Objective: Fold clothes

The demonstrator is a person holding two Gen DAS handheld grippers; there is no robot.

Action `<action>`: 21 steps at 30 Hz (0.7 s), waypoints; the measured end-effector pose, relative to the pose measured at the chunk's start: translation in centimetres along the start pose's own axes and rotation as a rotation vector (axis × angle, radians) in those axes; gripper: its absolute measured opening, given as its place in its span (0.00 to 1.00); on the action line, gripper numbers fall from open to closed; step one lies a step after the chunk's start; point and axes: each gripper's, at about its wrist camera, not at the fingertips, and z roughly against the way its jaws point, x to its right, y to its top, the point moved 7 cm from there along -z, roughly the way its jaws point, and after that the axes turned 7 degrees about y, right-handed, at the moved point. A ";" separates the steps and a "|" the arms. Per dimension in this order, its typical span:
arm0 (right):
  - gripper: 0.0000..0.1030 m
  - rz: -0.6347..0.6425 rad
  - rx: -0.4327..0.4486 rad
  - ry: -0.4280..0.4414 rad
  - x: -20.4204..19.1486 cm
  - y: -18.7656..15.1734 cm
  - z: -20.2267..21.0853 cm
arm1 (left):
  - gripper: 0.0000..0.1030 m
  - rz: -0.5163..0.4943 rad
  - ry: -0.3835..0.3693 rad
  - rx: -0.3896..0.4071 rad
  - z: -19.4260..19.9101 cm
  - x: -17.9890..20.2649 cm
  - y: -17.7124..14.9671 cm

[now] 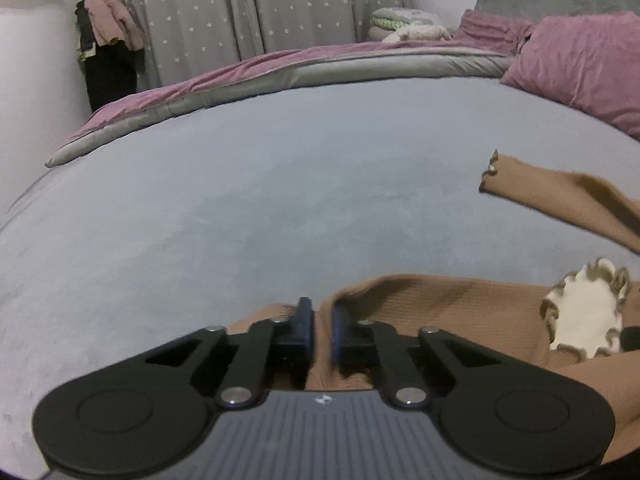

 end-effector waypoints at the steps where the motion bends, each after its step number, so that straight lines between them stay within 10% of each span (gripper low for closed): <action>1: 0.46 0.002 -0.002 -0.001 0.0 0.0 0.0 | 0.06 0.007 0.004 0.011 0.4 -0.1 0.2; 21: 0.45 -0.016 0.020 -0.019 0.3 0.7 1.1 | 0.08 0.208 0.173 0.042 7.1 -6.4 1.9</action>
